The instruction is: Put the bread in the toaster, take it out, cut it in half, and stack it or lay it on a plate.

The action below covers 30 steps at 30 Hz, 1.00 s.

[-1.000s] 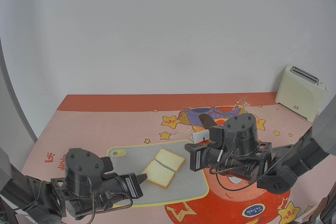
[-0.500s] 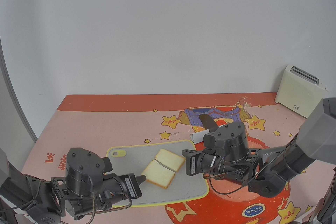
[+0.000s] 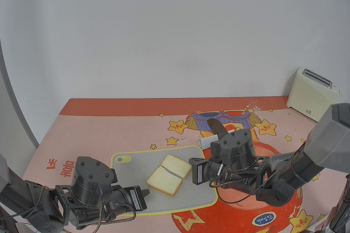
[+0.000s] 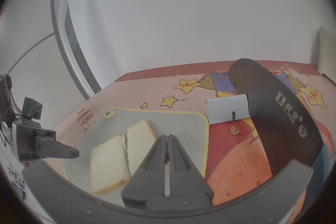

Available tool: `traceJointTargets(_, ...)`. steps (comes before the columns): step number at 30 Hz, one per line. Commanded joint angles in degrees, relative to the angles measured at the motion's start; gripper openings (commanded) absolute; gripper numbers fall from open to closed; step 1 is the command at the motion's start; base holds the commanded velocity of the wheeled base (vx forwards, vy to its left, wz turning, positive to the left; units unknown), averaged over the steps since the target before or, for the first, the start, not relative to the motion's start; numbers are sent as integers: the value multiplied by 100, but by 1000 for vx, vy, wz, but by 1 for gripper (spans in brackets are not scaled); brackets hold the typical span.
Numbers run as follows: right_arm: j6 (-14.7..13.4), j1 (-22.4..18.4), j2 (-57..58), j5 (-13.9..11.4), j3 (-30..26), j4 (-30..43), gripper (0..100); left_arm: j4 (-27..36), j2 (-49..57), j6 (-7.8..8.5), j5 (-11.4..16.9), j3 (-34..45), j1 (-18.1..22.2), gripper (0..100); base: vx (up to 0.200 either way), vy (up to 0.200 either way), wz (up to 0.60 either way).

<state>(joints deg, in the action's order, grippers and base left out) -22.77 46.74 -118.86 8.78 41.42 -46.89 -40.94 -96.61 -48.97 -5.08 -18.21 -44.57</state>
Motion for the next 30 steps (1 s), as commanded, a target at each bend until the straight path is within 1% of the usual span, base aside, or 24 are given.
traceJointTargets(1, 1, 2, -23, 1, 15, -5, 0, -2, -7, -16, 7, -24, 1, 0, 0, 0, 0)
traceJointTargets(2, 1, 2, -32, 1, 24, -5, 0, -11, -7, -51, 7, -33, 1, 0, 0, 0, 0)
traceJointTargets(4, 1, 11, -59, 1, 24, -5, 0, -11, -16, -60, 7, -42, 1, 0, 0, 0, 0)
traceJointTargets(15, 1, 37, -32, 1, -12, 4, 0, -11, -130, -69, 7, -86, 18, 0, 0, 0, 0)
traceJointTargets(20, 1, 143, 135, 1, -117, 13, 0, -11, -130, -69, -1, -104, 36, 0, 0, 0, 0)
traceJointTargets(30, 1, 169, 355, 1, -249, 57, 0, -2, -139, -60, -1, -200, 212, 0, 0, 0, 0)
